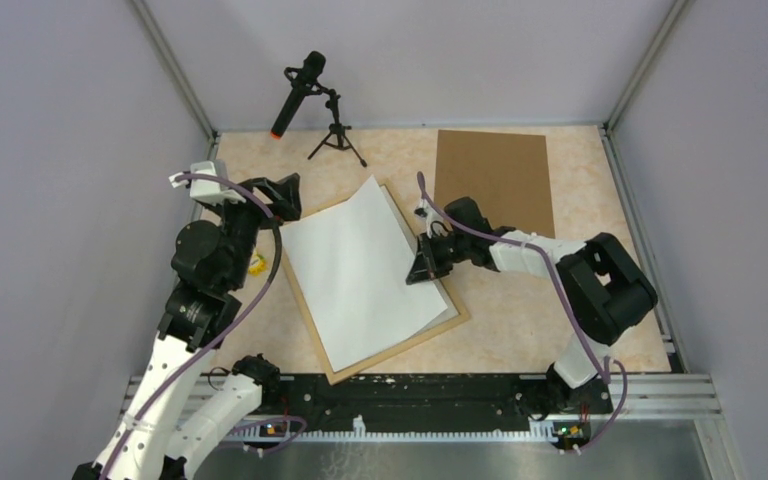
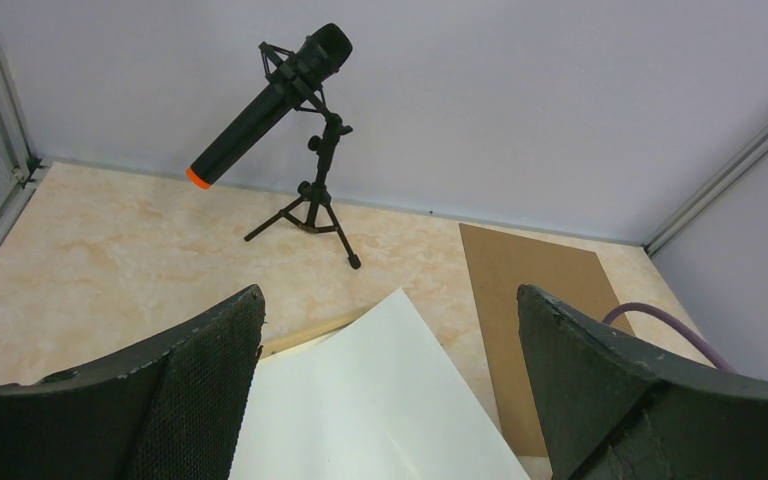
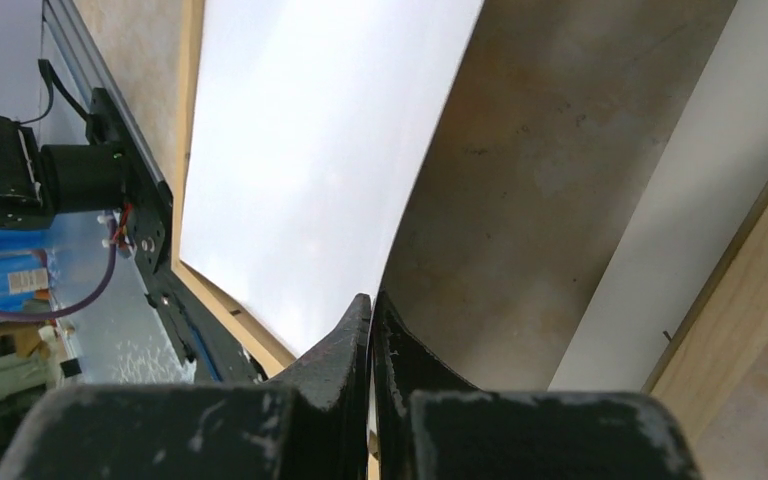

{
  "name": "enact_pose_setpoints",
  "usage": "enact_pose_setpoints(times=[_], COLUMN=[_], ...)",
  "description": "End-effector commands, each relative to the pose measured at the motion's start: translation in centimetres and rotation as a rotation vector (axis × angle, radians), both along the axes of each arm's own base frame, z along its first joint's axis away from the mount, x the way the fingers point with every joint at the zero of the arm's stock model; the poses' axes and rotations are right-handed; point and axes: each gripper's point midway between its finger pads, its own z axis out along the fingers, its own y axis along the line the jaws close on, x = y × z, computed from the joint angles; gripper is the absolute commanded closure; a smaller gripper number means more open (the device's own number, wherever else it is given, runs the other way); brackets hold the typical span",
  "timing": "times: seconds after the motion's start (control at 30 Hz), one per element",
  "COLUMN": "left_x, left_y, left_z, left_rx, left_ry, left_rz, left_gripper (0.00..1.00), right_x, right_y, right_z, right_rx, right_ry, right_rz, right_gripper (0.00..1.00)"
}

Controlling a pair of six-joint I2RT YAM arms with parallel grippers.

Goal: Put the photo into the frame
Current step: Adjust the photo in the photo frame.

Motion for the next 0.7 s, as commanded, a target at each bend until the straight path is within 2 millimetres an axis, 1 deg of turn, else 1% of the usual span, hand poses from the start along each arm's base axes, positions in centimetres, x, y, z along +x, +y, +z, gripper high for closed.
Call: enact_pose_setpoints(times=[0.0,0.17,0.43,0.47,0.5,0.67], left_x=[-0.1,-0.2,-0.3,-0.3,-0.3,-0.1], left_y=[-0.3,-0.3,-0.3,-0.3,-0.3,-0.5], left_z=[1.0,1.2,1.3,1.3,1.3,1.1], left_rx=[-0.013,-0.014,-0.012,-0.011,-0.012,-0.011], left_ry=[-0.038,-0.044,-0.047,-0.046,-0.047,-0.041], left_rz=[-0.018,-0.022,-0.021,-0.021,-0.022,-0.029], left_gripper=[0.02,0.02,0.02,0.02,0.01,0.02], right_x=[0.8,1.3,1.5,1.7,1.7,1.9], right_y=[1.0,1.2,1.1,1.1,1.1,0.5], right_z=[1.1,0.7,0.4,0.4,0.3,0.0], right_rx=[0.057,0.056,0.044,0.039,0.030,-0.006], right_ry=[-0.042,-0.046,-0.045,-0.049,-0.047,-0.069], right_rz=[0.078,0.075,0.061,0.057,0.056,0.048], right_gripper=[1.00,1.00,1.00,0.98,0.94,0.83])
